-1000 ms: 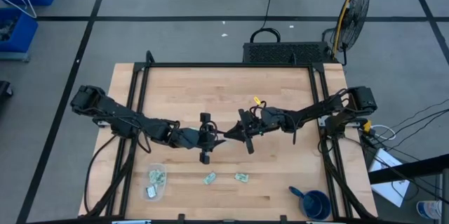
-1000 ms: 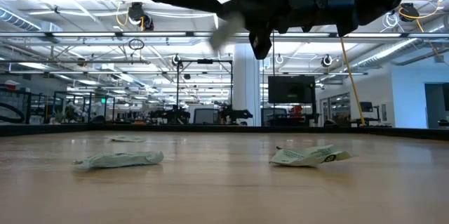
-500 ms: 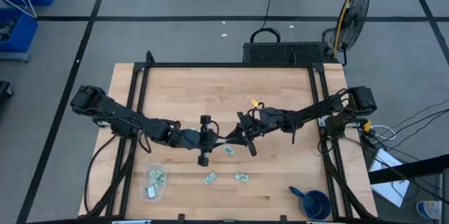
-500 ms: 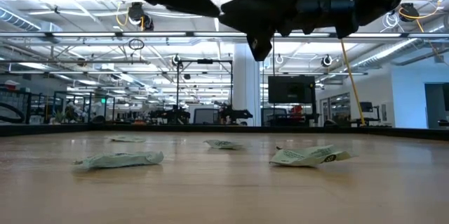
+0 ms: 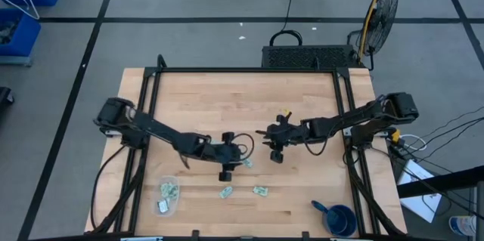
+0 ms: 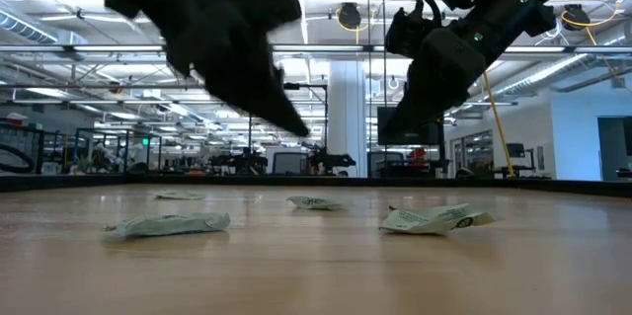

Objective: Pick and place Stevia / Truvia into bins
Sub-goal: Put the stevia packet into the transparent bin

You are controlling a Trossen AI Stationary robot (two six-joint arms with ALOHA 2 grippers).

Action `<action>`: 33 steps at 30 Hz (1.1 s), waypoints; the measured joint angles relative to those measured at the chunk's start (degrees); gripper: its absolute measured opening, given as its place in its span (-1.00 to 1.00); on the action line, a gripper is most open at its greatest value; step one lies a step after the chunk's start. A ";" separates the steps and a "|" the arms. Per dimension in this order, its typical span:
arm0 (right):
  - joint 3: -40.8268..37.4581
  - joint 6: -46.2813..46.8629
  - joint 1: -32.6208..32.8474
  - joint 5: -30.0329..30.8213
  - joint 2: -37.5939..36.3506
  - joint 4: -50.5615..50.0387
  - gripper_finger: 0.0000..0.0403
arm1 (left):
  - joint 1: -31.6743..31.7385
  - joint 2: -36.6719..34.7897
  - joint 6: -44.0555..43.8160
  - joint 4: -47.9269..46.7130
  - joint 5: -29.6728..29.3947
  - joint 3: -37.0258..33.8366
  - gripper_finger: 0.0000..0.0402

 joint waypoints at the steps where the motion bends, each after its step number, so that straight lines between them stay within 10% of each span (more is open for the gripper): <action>1: 0.05 -0.08 0.07 0.39 -0.05 0.21 -0.55 | 0.00 1.70 -0.30 1.43 0.16 0.00 -0.12; 12: 0.05 -1.57 0.27 0.28 -0.07 0.19 -0.56 | 2.76 8.29 -6.57 3.84 0.40 0.03 -0.26; 21: 0.05 -1.59 0.28 0.25 -0.07 0.17 -0.56 | 2.91 7.04 -5.47 2.07 1.40 0.02 -0.91; 33: 0.05 -1.59 0.29 0.23 -0.04 -0.38 -0.56 | -6.84 -18.04 -18.25 -31.47 2.66 0.00 -0.95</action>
